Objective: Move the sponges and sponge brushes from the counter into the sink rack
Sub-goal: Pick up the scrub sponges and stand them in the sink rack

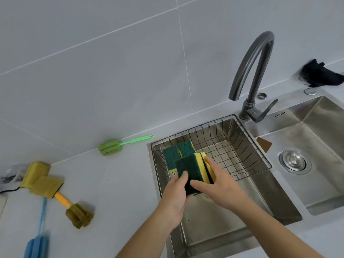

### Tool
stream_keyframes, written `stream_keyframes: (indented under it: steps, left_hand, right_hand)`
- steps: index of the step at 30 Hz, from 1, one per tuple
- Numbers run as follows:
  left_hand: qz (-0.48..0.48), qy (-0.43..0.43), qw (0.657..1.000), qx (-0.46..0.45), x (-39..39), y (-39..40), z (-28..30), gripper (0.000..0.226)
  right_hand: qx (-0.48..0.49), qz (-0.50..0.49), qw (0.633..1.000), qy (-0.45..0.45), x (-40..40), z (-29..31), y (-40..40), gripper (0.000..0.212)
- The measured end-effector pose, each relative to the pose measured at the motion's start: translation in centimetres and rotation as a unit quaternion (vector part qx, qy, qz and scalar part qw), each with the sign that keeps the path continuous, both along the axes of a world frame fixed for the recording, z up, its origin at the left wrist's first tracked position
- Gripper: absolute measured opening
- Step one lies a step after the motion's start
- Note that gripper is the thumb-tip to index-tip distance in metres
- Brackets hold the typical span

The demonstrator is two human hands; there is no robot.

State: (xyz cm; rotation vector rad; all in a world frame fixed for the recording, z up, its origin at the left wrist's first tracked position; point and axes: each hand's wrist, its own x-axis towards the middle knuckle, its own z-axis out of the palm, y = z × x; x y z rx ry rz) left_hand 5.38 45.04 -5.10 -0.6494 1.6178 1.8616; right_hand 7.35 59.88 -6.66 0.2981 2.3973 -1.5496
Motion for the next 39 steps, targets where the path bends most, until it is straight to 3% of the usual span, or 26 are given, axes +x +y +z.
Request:
stream_keyframes:
  steps: [12, 17, 27, 34, 39]
  left_hand:
    - [-0.060, 0.016, 0.998, 0.001, -5.1, 4.2, -2.0, 0.025]
    - [-0.085, 0.007, 0.995, -0.058, -8.0, 6.0, -4.2, 0.024]
    - [-0.100, 0.035, 0.986, -0.128, -12.2, 7.4, -7.6, 0.023]
    - [-0.117, 0.074, 0.977, -0.164, -13.3, 7.5, -9.2, 0.028]
    - [-0.140, 0.100, 0.962, -0.214, -13.9, 7.3, -10.3, 0.027]
  right_hand:
    - [-0.187, -0.061, 0.979, -0.058, -5.4, -4.2, 5.5, 0.069]
    - [-0.204, -0.076, 0.972, -0.084, -8.5, -6.8, 7.3, 0.048]
    - [-0.176, -0.078, 0.973, -0.127, -13.4, -10.8, 8.1, 0.049]
    - [-0.158, -0.081, 0.975, -0.130, -15.4, -12.4, 7.8, 0.019]
    - [-0.148, -0.083, 0.979, -0.111, -15.5, -12.8, 7.3, 0.022]
